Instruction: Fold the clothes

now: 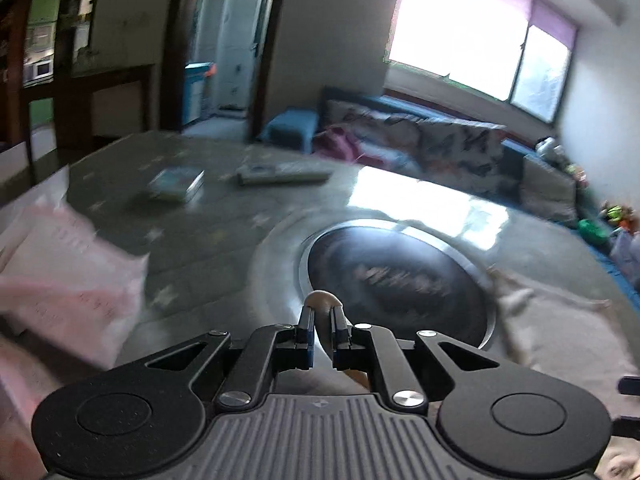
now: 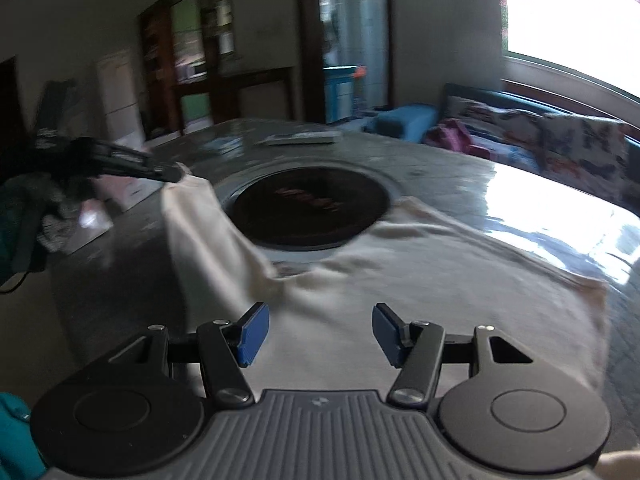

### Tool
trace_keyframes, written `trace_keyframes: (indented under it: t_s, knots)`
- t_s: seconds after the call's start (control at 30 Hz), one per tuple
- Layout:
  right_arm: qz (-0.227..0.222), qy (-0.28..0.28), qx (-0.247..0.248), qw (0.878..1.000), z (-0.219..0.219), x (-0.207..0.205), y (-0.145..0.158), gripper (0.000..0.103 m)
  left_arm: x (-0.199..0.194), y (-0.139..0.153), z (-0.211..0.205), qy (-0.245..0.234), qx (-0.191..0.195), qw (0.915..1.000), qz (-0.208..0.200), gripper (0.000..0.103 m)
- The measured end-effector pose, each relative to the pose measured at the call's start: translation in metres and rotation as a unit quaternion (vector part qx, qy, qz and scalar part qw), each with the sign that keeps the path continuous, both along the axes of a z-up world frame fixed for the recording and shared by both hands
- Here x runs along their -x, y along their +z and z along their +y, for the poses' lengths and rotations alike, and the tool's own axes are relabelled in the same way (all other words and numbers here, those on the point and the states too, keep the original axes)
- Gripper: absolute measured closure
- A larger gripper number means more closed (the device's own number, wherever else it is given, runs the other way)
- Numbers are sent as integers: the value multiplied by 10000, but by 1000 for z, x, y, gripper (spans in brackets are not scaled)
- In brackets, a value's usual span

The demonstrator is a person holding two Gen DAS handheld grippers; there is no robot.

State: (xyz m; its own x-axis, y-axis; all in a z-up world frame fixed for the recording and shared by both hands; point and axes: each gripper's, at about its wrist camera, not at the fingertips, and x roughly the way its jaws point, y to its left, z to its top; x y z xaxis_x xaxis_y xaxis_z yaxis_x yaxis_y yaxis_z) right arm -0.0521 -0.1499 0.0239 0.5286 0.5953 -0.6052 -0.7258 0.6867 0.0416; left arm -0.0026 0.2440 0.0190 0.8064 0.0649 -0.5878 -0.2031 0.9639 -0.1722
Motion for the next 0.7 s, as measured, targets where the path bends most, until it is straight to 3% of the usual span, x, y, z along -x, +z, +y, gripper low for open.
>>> trace_keyframes:
  t_s: [0.17, 0.3, 0.4, 0.5, 0.57, 0.6, 0.7]
  knots:
    - [-29, 746, 316, 9967, 39, 20, -9, 54, 2, -13, 2, 162, -101, 9996, 228, 89]
    - [-23, 1091, 603, 9922, 62, 31, -22, 58, 2, -17, -7, -23, -178, 9994, 282, 73]
    - [-21, 1209, 778, 9896, 71, 36, -30, 68, -2, -25, -9, -64, -220, 9990, 395, 71]
    - [-13, 1212, 876, 9888, 74, 38, -34, 78, -8, -34, -12, -86, -314, 9984, 473, 73]
    - [-9, 1166, 879, 9893, 74, 38, -34, 94, -11, -35, -13, -78, -473, 9978, 452, 84]
    - [22, 1145, 862, 9897, 72, 37, -34, 96, -12, -36, -14, -61, -546, 9975, 451, 94]
    - [244, 1152, 735, 9903, 65, 31, -32, 99, -16, -34, -11, 63, -707, 9965, 434, 101]
